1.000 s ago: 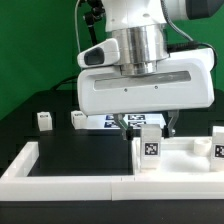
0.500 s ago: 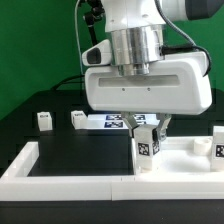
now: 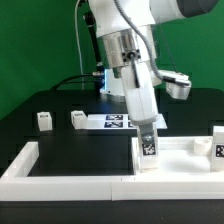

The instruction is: Assemble square table

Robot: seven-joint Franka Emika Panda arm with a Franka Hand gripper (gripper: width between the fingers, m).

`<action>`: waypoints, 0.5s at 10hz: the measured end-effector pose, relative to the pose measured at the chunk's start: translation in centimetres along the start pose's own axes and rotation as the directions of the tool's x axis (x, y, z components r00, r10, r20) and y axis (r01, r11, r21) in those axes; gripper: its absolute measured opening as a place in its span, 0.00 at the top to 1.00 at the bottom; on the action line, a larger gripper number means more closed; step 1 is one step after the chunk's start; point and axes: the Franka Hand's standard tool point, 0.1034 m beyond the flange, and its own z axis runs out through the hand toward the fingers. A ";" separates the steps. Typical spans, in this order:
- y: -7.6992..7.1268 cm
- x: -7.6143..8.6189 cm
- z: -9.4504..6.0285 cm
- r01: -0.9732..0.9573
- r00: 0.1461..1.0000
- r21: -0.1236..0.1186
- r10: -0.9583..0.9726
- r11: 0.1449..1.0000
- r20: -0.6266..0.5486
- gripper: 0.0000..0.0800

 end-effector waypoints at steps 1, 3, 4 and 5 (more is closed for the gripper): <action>0.0 0.0 0.1 0.025 1.000 -0.001 -0.025 1.000 0.000 0.55; -0.2 0.1 0.0 0.261 0.965 -0.018 -0.262 0.965 -0.022 0.37; -0.3 -0.1 0.0 0.402 0.915 -0.022 -0.403 0.915 -0.020 0.23; -0.2 0.0 0.0 0.431 0.902 -0.023 -0.432 0.902 -0.019 0.20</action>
Offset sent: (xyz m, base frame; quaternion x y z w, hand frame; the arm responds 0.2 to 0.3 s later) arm 0.0087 0.0211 0.0030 -0.0099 -0.0247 -0.4248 0.9049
